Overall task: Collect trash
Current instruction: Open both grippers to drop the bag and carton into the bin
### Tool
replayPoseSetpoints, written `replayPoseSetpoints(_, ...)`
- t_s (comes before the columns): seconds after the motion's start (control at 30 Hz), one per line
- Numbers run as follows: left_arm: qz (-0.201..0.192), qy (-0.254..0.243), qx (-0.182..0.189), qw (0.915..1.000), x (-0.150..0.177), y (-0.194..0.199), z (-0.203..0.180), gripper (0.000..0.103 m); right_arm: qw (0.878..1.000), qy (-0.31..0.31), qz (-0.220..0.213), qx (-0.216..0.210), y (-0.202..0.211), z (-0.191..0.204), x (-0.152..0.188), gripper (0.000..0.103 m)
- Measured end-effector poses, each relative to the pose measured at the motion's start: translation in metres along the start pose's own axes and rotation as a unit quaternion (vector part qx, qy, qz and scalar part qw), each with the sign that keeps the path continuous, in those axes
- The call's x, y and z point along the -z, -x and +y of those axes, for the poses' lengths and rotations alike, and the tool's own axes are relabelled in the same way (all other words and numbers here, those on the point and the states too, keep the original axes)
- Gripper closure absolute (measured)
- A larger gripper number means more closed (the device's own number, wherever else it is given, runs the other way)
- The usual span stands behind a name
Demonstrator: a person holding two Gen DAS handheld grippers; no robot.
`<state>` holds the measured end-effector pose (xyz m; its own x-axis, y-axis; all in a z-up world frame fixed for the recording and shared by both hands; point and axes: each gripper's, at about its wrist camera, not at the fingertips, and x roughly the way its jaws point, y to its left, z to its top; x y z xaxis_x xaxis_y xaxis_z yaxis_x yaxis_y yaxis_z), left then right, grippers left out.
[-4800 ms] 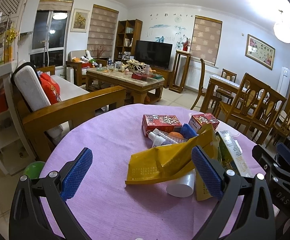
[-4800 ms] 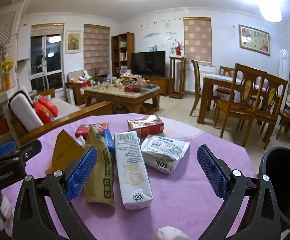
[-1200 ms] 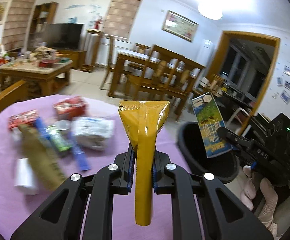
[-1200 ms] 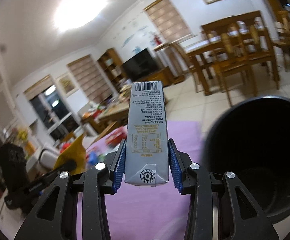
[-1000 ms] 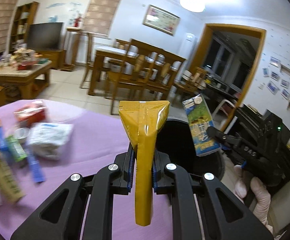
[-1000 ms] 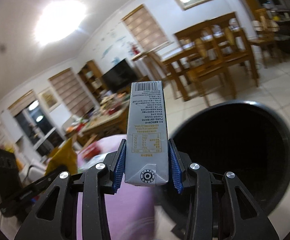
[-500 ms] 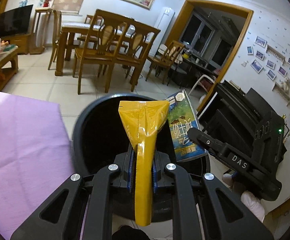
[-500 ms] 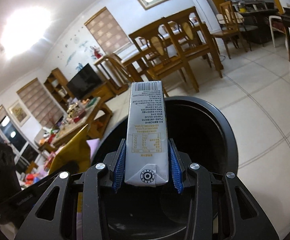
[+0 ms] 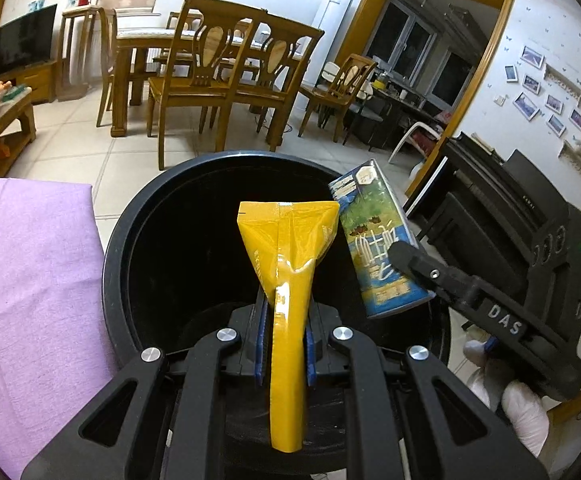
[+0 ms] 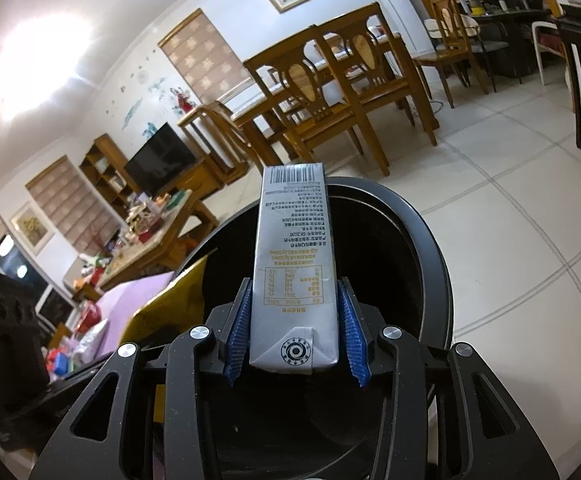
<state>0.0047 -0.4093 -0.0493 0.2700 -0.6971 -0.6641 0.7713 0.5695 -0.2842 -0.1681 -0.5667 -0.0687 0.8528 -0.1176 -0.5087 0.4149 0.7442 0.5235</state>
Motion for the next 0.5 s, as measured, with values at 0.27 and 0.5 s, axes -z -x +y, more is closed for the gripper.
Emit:
replayPoseSetpoints(0.27,0.007,-0.003,-0.019,0.9998,-0.001,0.000,-0.003,0.078,1.000,-0.002,-0.018,-0.012,0.009,0.003,-0.003,0.038)
replayPoseSetpoints(0.5,-0.033,-0.019,-0.043,0.9983,0.000,0.021,-0.010,0.014,0.999,-0.003,-0.029,-0.016,0.017,0.005,-0.004,0.034)
